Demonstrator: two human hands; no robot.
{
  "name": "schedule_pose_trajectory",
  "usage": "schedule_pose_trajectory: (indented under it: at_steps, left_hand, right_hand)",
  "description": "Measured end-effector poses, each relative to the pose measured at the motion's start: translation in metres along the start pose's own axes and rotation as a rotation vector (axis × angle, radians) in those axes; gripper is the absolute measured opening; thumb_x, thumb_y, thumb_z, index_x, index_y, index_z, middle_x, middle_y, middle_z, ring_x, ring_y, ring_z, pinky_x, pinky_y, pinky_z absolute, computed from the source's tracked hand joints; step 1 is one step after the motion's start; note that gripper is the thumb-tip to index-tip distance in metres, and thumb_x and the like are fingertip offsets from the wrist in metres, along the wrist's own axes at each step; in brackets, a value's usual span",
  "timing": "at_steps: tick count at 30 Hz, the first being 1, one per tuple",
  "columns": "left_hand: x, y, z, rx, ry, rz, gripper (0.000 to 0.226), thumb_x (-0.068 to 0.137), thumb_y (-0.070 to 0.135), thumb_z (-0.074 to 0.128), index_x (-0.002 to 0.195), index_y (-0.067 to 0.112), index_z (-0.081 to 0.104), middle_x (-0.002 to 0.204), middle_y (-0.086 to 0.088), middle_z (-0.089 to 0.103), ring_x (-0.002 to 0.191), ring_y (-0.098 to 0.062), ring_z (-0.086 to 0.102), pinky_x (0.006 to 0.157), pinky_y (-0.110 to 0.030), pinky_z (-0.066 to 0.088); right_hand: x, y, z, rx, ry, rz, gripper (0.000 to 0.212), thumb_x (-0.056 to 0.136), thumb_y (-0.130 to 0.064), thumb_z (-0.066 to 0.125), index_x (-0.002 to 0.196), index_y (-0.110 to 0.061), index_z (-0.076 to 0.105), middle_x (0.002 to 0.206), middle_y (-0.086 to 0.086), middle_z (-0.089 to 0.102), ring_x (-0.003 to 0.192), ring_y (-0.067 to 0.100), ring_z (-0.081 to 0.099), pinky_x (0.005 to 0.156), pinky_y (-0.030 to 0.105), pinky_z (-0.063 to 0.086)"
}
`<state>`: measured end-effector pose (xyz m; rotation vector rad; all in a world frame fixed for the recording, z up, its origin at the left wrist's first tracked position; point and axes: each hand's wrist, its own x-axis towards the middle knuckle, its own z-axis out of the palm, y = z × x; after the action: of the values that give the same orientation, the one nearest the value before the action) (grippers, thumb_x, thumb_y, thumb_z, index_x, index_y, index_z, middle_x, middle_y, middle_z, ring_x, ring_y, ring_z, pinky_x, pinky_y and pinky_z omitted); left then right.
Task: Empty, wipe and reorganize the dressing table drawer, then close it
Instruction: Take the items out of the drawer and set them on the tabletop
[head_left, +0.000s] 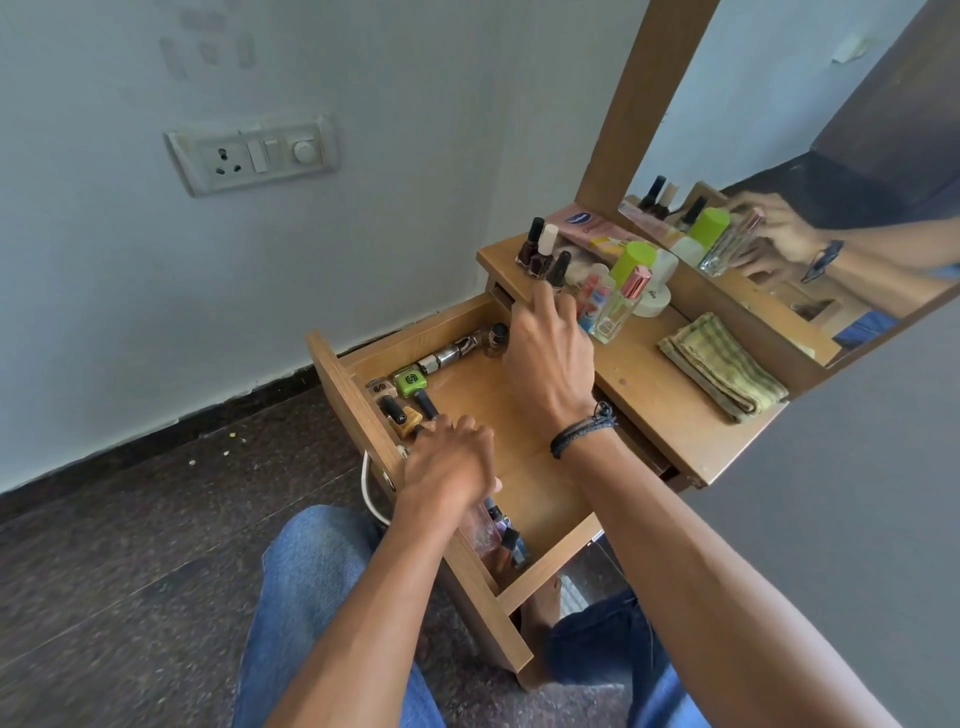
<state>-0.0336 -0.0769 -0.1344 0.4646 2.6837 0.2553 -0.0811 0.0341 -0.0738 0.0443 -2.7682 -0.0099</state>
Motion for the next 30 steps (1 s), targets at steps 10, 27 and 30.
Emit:
schedule_pose_trajectory:
  at_steps: [10, 27, 30]
  left_hand:
    - [0.000, 0.000, 0.002, 0.024, 0.049, 0.010, 0.050, 0.090, 0.043, 0.067, 0.132, 0.019, 0.054, 0.137, -0.004, 0.053, 0.129, -0.030, 0.043, 0.102, -0.043, 0.040]
    - [-0.007, 0.006, -0.006, 0.037, -0.112, -0.079, 0.040, 0.093, 0.008, 0.053, 0.132, 0.017, 0.057, 0.149, -0.005, 0.034, 0.145, -0.038, 0.026, 0.105, -0.050, 0.038]
    - [-0.007, 0.005, -0.006, 0.032, -0.073, -0.091, 0.033, 0.097, 0.014, 0.055, 0.130, 0.018, 0.061, 0.142, -0.004, 0.045, 0.127, -0.034, 0.049, 0.092, -0.045, 0.044]
  right_hand:
    - [0.010, 0.020, 0.018, 0.078, -0.101, 0.070, 0.041, 0.101, -0.031, 0.054, 0.120, 0.005, 0.059, 0.125, 0.019, 0.055, 0.110, 0.037, 0.058, 0.083, 0.043, 0.056]
    - [-0.113, 0.030, 0.028, 0.249, -0.698, 0.004, 0.029, 0.094, -0.049, 0.064, 0.111, -0.026, 0.070, 0.101, -0.004, 0.062, 0.081, 0.017, 0.065, 0.070, 0.036, 0.061]
    - [-0.116, 0.020, 0.027, 0.256, -0.780, -0.017, 0.043, 0.086, -0.063, 0.068, 0.114, -0.030, 0.068, 0.093, -0.005, 0.066, 0.077, 0.016, 0.066, 0.070, 0.037, 0.062]
